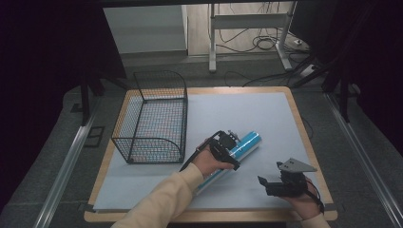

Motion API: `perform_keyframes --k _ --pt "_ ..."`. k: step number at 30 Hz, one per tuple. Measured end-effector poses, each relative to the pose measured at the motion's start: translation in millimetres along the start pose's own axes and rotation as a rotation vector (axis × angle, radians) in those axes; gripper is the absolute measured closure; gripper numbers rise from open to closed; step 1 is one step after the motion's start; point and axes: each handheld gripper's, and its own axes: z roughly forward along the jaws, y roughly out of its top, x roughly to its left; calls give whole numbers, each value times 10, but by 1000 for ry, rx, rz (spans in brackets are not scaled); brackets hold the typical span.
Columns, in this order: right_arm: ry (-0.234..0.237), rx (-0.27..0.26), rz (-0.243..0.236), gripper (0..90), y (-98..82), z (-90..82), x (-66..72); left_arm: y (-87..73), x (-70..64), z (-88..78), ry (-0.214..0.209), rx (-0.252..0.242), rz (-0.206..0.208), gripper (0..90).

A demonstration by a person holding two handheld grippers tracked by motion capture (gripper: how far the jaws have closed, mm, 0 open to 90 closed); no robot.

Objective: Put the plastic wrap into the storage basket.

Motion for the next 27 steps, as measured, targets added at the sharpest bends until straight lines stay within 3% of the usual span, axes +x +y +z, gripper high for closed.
perform_keyframes --k 13,16,27 --pt "-4 -1 -3 111 2 -3 1 10 -16 98 0 76 22 244" --pt "-3 -3 -2 111 1 -4 -2 13 -13 120 24 85 29 289" --pt "-11 -5 -2 114 2 -12 -11 36 10 114 7 96 9 317"
